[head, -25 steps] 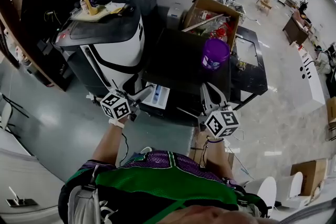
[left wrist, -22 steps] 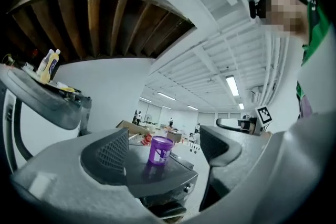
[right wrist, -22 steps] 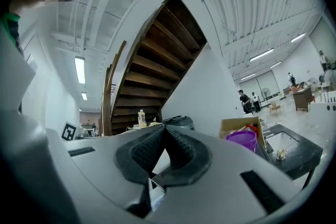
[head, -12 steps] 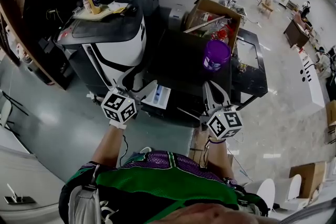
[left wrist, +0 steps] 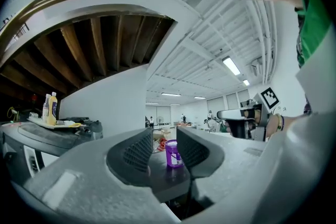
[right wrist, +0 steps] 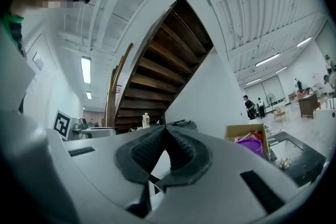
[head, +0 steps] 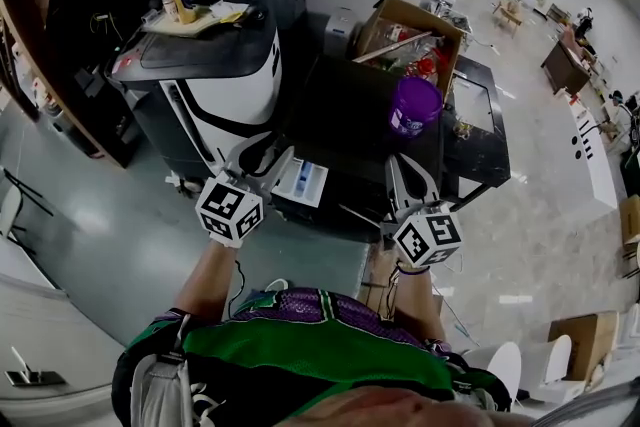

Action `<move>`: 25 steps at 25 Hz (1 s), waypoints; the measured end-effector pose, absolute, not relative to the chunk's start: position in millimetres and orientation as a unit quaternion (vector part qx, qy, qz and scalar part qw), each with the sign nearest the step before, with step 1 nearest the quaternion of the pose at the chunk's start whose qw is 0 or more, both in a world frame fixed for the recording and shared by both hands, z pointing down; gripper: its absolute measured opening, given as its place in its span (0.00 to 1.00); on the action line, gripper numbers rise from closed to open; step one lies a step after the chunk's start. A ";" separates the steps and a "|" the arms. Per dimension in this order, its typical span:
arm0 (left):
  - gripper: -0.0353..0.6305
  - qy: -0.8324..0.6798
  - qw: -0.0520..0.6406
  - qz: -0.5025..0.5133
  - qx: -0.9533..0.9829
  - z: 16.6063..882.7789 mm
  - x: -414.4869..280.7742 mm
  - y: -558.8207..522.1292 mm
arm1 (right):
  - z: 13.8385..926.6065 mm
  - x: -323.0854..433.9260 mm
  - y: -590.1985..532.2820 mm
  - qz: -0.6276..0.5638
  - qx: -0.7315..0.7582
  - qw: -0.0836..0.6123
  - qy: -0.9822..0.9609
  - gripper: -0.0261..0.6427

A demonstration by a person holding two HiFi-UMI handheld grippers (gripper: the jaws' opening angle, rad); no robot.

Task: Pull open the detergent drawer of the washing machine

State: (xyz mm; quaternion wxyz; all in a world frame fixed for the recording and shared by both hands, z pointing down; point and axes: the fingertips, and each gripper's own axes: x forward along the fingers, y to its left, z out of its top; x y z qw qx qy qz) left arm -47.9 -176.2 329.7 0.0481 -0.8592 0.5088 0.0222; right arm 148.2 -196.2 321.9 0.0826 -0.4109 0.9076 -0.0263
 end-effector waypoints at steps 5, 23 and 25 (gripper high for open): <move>0.17 0.515 0.062 0.019 -0.855 326.6 -50.8 -171.8 | 322.4 141.6 -195.4 -0.023 -0.408 0.079 0.909 0.04; 0.08 0.525 0.040 0.056 -0.848 318.9 -61.9 -163.7 | 313.0 139.7 -186.9 0.021 -0.426 0.069 0.902 0.04; 0.08 0.524 0.039 0.059 -0.849 317.8 -61.8 -163.2 | 313.1 139.1 -186.9 0.021 -0.426 0.066 0.902 0.04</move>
